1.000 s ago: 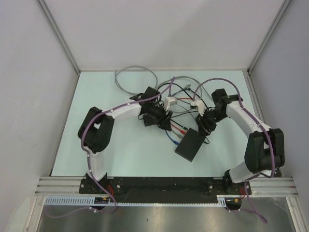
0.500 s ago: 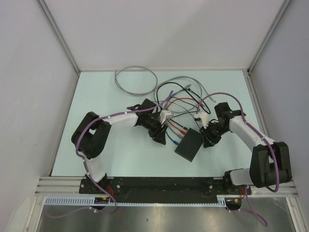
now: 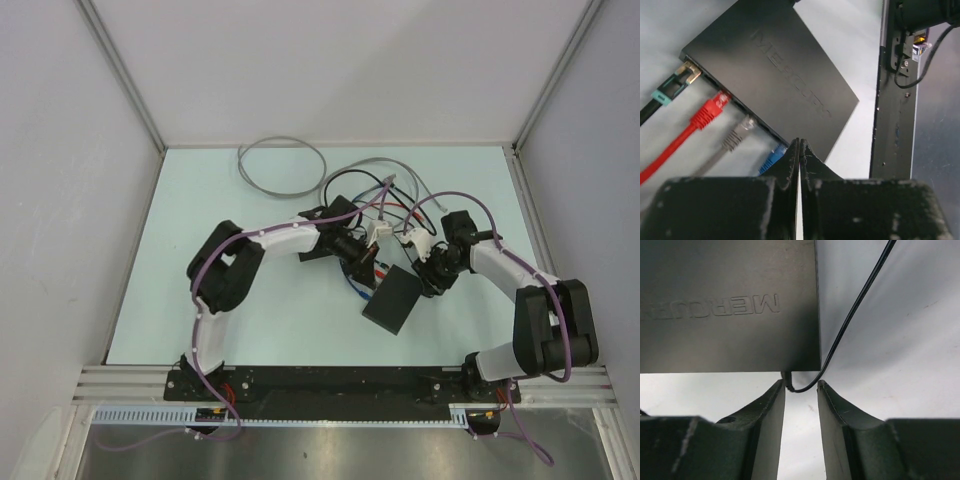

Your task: Pull the plug from the switch port

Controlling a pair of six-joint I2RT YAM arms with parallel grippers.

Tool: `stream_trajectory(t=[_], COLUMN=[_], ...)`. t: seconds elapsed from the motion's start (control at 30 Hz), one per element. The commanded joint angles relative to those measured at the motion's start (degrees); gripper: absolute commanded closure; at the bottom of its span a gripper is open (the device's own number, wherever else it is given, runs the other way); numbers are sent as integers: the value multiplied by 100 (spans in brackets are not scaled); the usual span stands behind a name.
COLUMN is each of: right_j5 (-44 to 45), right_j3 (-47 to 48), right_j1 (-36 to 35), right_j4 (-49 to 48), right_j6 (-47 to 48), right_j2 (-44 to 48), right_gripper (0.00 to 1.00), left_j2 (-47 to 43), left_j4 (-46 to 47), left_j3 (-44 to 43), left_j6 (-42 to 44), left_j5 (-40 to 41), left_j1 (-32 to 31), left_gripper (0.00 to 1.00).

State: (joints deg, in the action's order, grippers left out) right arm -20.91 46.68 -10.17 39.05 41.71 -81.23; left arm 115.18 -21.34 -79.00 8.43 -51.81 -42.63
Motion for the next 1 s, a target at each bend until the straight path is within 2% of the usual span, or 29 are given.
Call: stream_trajectory(t=[0.0, 0.27, 0.5, 0.7, 0.83, 0.97], right_j5=[8, -229, -616, -757, -687, -669], right_j3=[-36, -27, -27, -36, -27, -36], right_j1=[7, 7, 33, -37, -107, -116], right_j4=[-266, -144, 252, 174, -2, -55], right_j6=[293, 486, 759, 672, 619, 680], right_j2=[-147, -323, -262, -367, -472, -517], right_gripper=[62, 63, 63, 63, 66, 74], left_j2=[505, 1007, 1077, 1060, 1086, 1060], left_j4=[-239, -318, -344, -344, -335, -335], left_j3=[-555, -977, -950, -933, -924, -915], left_j6=[19, -122, -139, -157, -157, -166], left_j5=[-400, -58, 285, 338, 338, 356], left_j1=[-122, -333, -369, -377, -377, -386], left_gripper=[99, 99, 99, 99, 99, 99])
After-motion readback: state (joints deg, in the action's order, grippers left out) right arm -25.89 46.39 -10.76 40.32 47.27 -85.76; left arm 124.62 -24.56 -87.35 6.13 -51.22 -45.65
